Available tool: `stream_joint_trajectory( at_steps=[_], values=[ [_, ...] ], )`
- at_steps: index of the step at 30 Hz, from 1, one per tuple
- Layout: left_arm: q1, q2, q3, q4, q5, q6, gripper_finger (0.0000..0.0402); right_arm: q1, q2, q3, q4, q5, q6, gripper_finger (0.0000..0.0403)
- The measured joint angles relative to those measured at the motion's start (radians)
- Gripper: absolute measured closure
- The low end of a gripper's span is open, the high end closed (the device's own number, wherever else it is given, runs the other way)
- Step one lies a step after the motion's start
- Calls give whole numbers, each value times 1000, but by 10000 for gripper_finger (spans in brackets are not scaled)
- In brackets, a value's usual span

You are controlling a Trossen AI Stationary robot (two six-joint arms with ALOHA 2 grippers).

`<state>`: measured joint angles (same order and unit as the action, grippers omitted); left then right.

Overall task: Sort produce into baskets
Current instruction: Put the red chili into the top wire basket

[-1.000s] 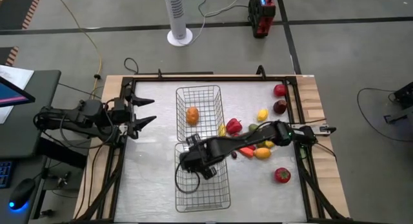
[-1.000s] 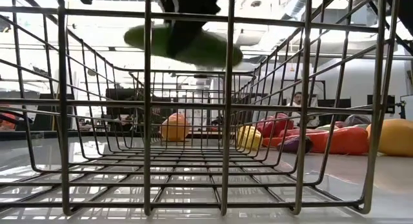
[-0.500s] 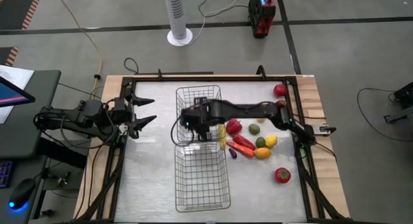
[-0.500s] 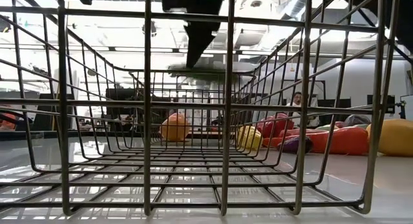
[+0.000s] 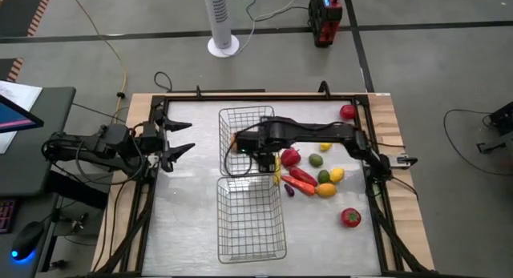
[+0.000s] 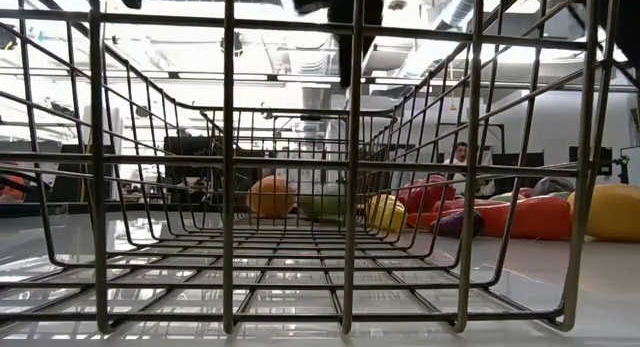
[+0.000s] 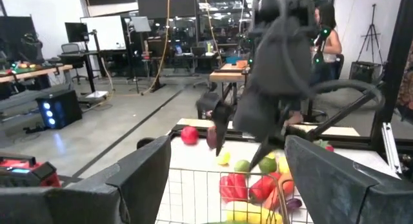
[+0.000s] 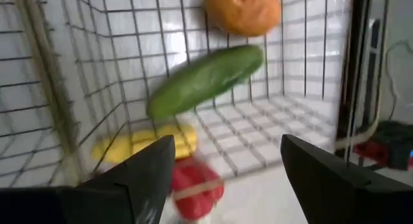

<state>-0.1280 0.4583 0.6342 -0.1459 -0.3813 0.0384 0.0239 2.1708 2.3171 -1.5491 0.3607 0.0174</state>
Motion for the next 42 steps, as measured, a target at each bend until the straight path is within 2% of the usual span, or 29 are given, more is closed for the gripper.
stream_joint_trajectory(
  at_steps=[3,6,12,17,23,30,42],
  values=[
    [0,0,0,-1,0,-11,110,31,-80,-69,8,28,57,91],
    [0,0,0,-4,5,-30,110,62,-184,-198,51,46,118,91],
    [0,0,0,-8,7,-33,110,99,-429,-613,254,82,243,91],
    [0,0,0,-7,-7,-33,110,87,-608,-960,476,4,324,91],
    [0,0,0,-7,-25,-33,110,51,-703,-1247,709,-58,387,92],
    [0,0,0,-10,-25,-32,110,46,-654,-1376,844,-128,405,92],
    [0,0,0,-21,-25,-32,110,48,-512,-1380,863,-187,396,92]
  ],
)
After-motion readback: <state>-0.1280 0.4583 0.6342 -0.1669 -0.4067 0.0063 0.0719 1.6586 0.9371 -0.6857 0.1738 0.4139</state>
